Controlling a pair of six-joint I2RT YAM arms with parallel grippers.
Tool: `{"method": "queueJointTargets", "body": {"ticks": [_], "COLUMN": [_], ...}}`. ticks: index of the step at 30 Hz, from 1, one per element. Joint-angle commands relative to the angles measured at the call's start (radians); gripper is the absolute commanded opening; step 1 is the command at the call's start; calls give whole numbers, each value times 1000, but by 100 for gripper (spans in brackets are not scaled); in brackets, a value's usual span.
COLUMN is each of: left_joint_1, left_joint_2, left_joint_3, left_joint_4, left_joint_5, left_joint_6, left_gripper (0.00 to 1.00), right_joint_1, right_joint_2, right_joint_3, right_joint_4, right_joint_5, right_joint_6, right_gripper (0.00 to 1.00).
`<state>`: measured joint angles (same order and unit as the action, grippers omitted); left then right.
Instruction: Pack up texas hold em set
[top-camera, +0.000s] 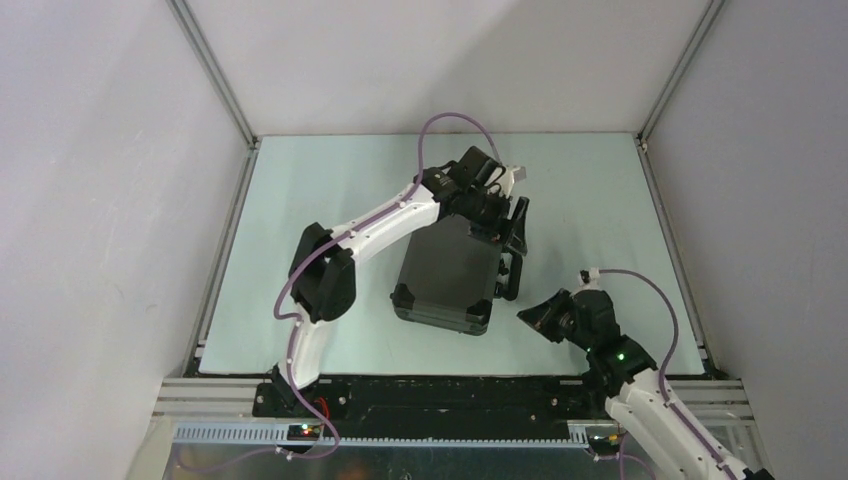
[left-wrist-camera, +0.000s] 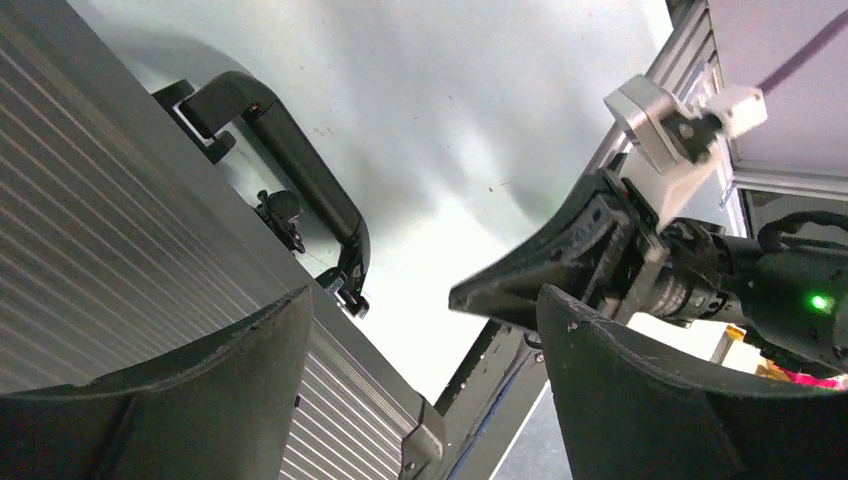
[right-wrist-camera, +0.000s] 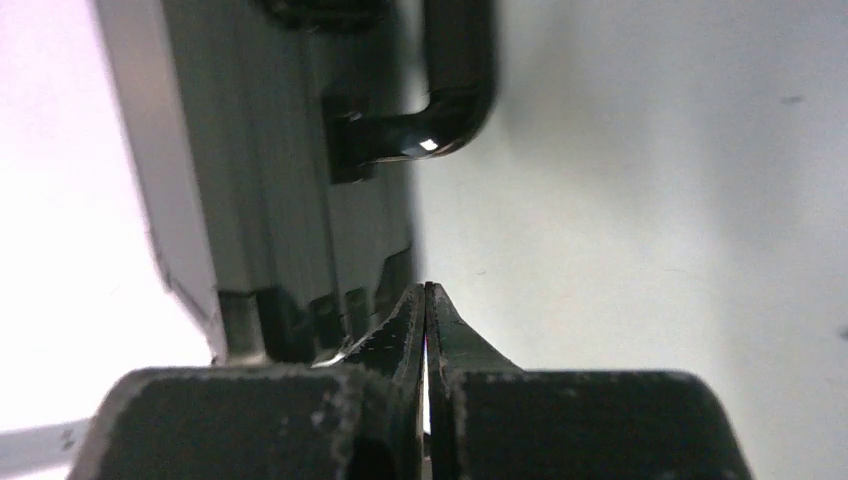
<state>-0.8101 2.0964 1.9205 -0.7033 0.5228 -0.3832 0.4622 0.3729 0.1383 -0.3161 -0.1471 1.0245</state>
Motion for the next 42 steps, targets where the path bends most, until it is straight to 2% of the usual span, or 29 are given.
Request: {"method": "queueJointTargets", "body": {"ticks": [1, 4, 9, 14, 22, 30, 36, 42], "left_joint_1": [9, 13, 27, 34, 36, 58, 192, 259], "left_joint_2": [-126, -174, -241, -286, -316, -482, -674, -689], "left_joint_3": [-8, -37, -102, -158, -282, -485, -697, -795], "left_joint_4": [12, 12, 12, 12, 14, 75, 197, 255], "left_joint_5": [-36, -73, -144, -247, -467, -693, -748, -763], "left_joint_6": [14, 16, 25, 47, 46, 12, -63, -99], "left_gripper": [87, 87, 89, 94, 94, 94, 98, 97], "right_joint_1": [-85, -155, -268, -288, -287, -247, -215, -193], "right_joint_2": [161, 341, 440, 500, 660, 824, 878, 956], "right_joint_3": [123, 228, 271, 274, 276, 340, 422, 517], "right_joint_4": [-67, 4, 133, 256, 420, 430, 376, 274], "right_joint_5": [37, 9, -45, -112, -171, -150, -96, -64], "right_joint_6": [-106, -195, -232, -238, -241, -288, -336, -397], "right_gripper": [0, 0, 0, 0, 0, 0, 0, 0]}}
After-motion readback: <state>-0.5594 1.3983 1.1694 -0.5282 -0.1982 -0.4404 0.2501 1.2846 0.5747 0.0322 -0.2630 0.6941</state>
